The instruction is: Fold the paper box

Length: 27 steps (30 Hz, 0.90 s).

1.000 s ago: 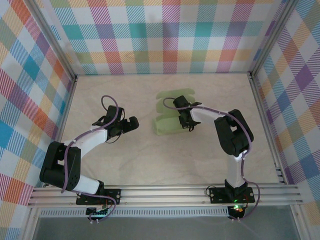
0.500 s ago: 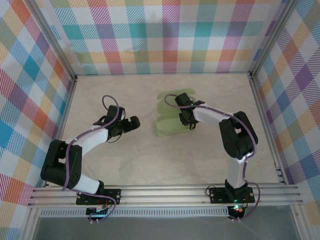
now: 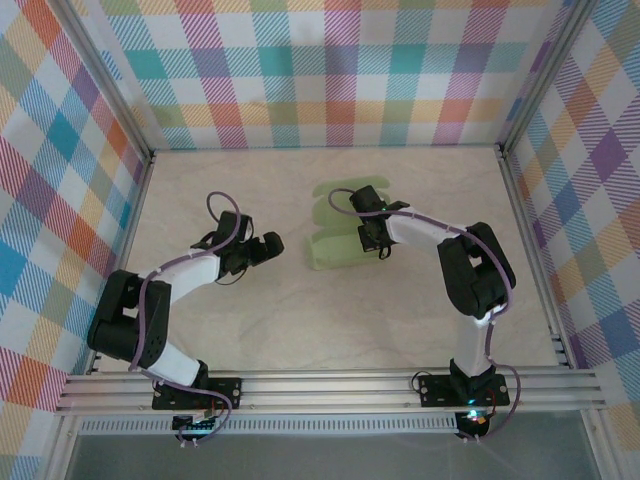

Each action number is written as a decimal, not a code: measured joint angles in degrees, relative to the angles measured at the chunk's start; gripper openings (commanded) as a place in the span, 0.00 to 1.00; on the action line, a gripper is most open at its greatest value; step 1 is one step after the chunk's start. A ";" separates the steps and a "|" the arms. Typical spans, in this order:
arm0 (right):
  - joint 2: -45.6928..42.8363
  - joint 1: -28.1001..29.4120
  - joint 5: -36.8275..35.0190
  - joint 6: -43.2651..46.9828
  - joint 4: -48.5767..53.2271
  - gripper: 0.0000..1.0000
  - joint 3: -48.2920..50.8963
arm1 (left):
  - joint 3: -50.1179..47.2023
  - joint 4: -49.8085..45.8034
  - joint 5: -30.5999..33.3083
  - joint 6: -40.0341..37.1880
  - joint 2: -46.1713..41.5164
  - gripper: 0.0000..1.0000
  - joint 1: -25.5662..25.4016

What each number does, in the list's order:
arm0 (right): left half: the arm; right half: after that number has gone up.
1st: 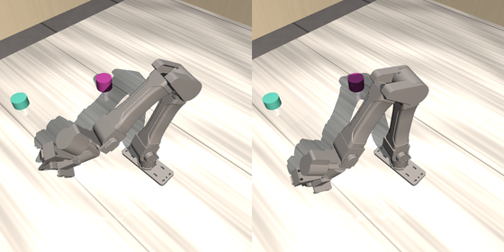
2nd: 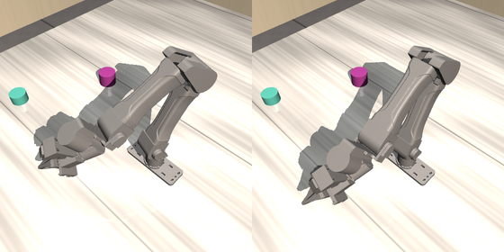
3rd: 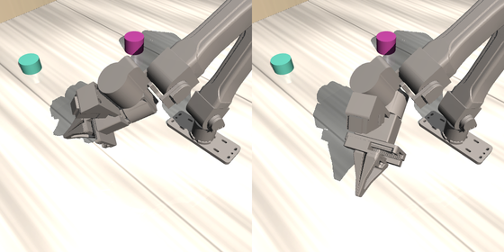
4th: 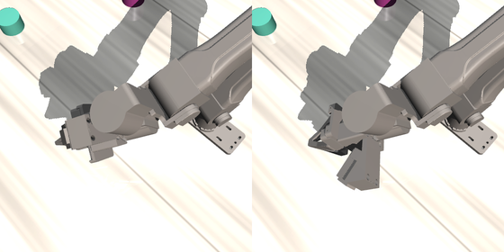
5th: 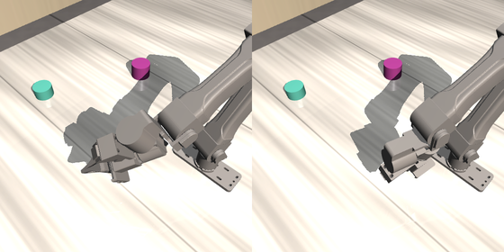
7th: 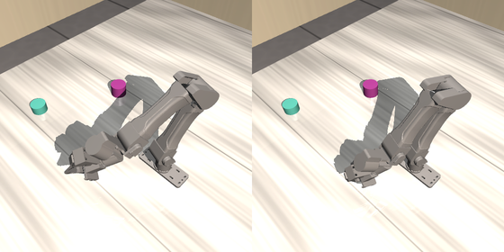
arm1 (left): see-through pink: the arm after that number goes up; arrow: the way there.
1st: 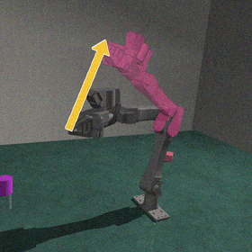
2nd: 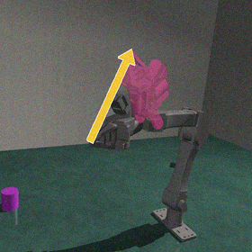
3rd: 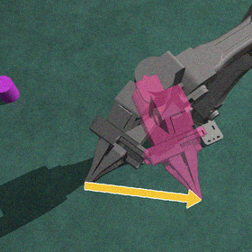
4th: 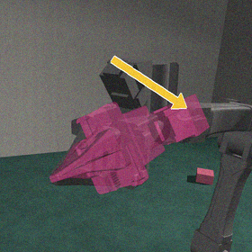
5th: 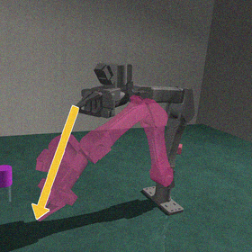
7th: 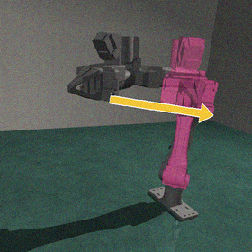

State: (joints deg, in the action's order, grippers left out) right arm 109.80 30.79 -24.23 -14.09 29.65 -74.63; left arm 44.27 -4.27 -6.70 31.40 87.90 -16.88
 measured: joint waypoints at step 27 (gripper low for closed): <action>-1.66 -2.08 7.87 -3.10 -4.00 0.00 2.21 | 16.33 10.36 -5.68 -17.49 15.78 0.49 -11.08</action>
State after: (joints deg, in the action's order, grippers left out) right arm 108.14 28.71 -16.36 -17.19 25.65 -72.42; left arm 60.60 6.09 -12.38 13.91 103.68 -27.97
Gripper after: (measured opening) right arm 0.049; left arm 0.501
